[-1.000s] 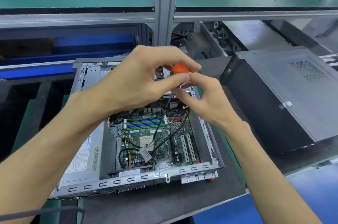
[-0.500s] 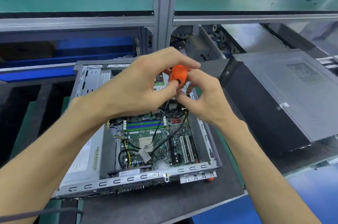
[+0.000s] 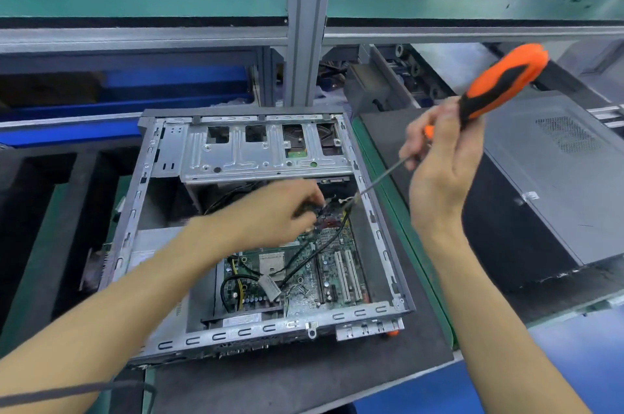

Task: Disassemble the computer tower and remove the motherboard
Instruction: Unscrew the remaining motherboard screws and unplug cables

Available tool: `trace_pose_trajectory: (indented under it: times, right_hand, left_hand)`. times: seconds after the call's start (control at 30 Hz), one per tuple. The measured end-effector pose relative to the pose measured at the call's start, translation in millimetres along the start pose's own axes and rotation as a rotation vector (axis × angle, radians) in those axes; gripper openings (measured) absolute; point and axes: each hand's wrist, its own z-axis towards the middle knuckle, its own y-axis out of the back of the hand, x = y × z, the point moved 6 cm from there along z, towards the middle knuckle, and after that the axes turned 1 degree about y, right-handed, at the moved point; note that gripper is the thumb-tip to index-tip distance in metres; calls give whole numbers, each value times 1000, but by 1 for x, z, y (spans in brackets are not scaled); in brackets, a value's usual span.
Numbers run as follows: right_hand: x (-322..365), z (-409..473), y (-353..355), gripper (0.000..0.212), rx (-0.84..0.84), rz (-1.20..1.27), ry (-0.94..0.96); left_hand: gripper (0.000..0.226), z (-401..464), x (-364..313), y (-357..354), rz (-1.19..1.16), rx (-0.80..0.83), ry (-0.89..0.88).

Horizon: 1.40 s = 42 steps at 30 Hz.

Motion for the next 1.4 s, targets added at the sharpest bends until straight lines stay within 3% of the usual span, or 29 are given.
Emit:
trace_pose_trajectory:
  times: [0.1,0.23,0.43,0.53,0.77,1.0,1.2,1.4]
  right_hand:
    - [-3,2,14,23,-171,74,-63]
    - [-17,-3,29,28,-267,138,-200]
    - [-55,-14,36,33,-364,352,-547]
    - [-67,-20,35,33,-410,385,-583]
    - [-89,-27,39,31,-530,454,-633]
    - [-104,-37,44,31,-584,514,-645]
    - [-111,-48,47,34,-627,570,-692]
    - [-114,-50,48,37,-671,615,-725]
  left_hand:
    - [48,10,6,-46,222,172,-25]
    - [61,20,23,-79,317,329,53]
    - [62,31,32,-94,466,322,79]
    - [59,30,32,-106,457,410,69]
    - [56,34,34,-101,600,308,32]
    - [42,40,35,-86,511,236,6]
    - [50,43,24,-92,243,216,-47]
    - [18,53,30,-87,57,162,52]
